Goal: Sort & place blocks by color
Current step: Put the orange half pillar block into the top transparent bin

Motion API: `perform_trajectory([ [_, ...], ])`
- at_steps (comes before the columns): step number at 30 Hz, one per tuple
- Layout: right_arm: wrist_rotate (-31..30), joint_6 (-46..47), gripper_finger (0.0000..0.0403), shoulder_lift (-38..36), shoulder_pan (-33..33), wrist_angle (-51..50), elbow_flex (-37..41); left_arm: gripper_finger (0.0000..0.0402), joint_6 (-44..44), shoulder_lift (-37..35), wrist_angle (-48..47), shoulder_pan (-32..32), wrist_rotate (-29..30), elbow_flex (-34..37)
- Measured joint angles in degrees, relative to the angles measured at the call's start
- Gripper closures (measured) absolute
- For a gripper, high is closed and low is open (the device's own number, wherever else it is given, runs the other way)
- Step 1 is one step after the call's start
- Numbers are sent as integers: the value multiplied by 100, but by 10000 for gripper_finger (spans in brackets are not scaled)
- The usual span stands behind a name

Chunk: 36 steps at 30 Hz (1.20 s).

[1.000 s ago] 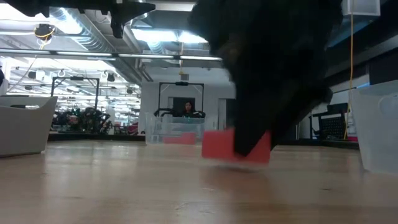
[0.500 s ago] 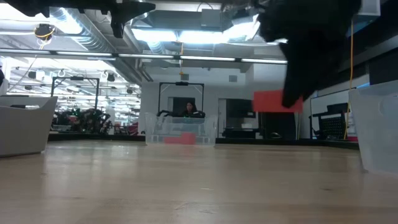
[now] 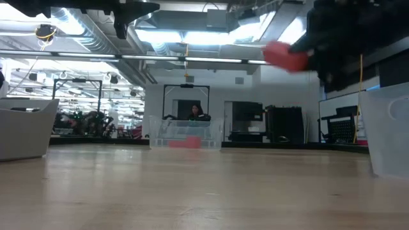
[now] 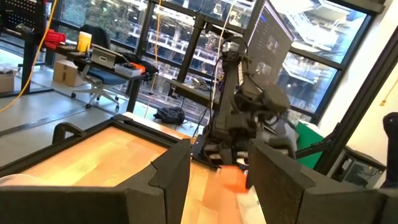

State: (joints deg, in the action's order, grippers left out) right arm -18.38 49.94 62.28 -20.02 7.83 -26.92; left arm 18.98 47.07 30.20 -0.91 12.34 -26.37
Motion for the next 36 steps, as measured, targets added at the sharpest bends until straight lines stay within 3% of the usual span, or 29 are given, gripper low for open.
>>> perform_trajectory([
  [7, 83, -1060, 267, -138, 493, 2168, 81, 247, -2, 0, 20, 1, -59, 0],
  [11, 139, -1451, 267, -136, 723, 2744, 79, 247, -2, 0, 24, 0, -305, 0],
  [32, 312, -1434, 267, -131, 1126, 2715, 67, 247, -4, 0, 34, 0, -433, 2],
  [36, 120, -1557, 267, 57, 1515, 1571, -579, 247, -2, 0, 350, 1, -339, 4],
])
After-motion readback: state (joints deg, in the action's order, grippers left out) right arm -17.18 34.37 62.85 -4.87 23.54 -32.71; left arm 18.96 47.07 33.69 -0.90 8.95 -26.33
